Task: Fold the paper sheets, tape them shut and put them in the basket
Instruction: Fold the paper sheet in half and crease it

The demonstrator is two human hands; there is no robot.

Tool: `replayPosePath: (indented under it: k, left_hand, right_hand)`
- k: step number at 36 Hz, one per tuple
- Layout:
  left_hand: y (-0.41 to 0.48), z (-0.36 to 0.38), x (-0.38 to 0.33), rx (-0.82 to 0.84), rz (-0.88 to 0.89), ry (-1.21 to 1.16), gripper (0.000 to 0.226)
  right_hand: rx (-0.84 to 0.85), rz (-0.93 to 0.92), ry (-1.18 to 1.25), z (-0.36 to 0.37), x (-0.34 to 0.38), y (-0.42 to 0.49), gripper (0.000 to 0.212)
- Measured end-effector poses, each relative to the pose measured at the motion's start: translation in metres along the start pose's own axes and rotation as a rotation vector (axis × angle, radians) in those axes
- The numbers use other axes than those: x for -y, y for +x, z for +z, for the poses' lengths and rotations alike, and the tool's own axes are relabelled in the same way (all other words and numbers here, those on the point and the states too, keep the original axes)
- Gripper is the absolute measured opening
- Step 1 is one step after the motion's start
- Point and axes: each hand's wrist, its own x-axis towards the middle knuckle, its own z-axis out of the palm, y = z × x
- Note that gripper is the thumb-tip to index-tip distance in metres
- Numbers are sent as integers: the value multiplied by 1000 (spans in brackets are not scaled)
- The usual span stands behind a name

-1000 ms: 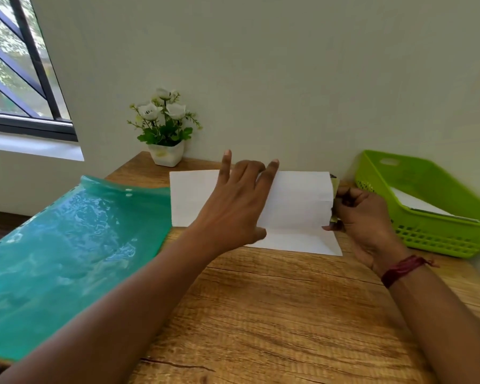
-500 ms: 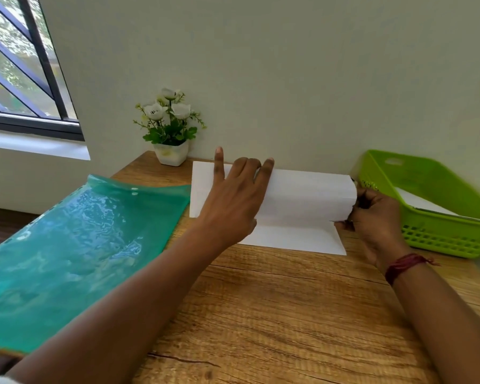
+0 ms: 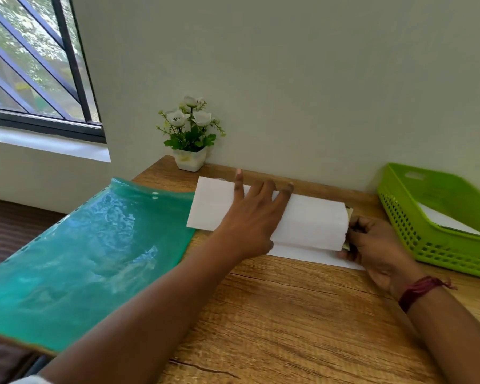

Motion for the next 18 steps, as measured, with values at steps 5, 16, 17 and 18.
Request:
replayPosePath:
  k: [5,16,17,18]
  left_hand:
    - [0,0,4,60,-18,-85,107]
    - [0,-3,19,131,-56,-137,102]
    - [0,-3,21,140,-70,-137,102]
    - [0,-3,24,149,-85,-133,103]
  right_hand:
    - [-13,38,-35,0,2,-1,8]
    - [-163,-183,-238,-5,-2,11,7]
    - [-201,-218,-276,-7,-1,12,7]
    - [-236,-257,-320,-8,0,14,6]
